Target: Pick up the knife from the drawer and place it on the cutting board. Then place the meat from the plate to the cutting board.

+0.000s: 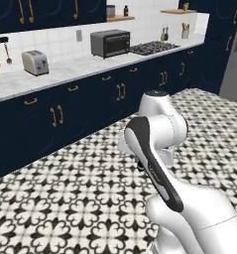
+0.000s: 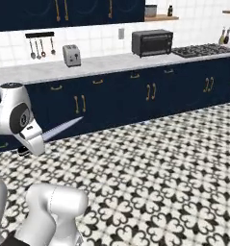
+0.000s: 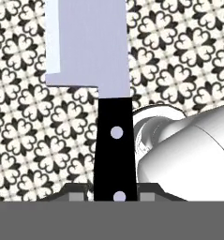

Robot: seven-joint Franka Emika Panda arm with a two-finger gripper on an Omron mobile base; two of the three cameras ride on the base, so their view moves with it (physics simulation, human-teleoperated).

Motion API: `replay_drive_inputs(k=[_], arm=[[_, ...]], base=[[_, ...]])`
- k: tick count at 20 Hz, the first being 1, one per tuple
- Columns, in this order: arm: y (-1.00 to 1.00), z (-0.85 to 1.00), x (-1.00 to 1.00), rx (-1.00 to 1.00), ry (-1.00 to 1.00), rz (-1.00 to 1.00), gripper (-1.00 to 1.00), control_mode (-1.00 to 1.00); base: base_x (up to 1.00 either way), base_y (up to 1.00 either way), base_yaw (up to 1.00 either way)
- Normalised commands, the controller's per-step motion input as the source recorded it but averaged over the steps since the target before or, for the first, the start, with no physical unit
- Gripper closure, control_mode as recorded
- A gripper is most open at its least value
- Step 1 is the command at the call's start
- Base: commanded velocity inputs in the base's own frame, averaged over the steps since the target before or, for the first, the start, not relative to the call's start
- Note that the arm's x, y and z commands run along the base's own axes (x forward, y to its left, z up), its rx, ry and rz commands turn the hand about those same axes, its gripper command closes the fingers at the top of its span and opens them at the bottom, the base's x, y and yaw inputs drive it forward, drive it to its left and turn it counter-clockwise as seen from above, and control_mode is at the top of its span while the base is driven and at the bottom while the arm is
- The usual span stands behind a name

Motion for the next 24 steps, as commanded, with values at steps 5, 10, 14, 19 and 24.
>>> replay_drive_inputs(k=[5, 10, 14, 19, 24], arm=[[0.00, 0.00, 0.00, 0.00, 0.00, 0.00, 1.00, 1.00], [0.00, 0.00, 0.00, 0.00, 0.00, 0.00, 1.00, 1.00], [0.00, 0.00, 0.00, 0.00, 0.00, 0.00, 1.00, 1.00], [0.00, 0.00, 0.00, 0.00, 0.00, 0.00, 1.00, 1.00], [0.00, 0.00, 0.00, 0.00, 0.00, 0.00, 1.00, 1.00]], base=[[0.34, 0.43, 0.72], [0.92, 0.47, 0.48], [1.00, 0.42, 0.34], [1.00, 0.34, 0.37], [0.85, 0.00, 0.82]])
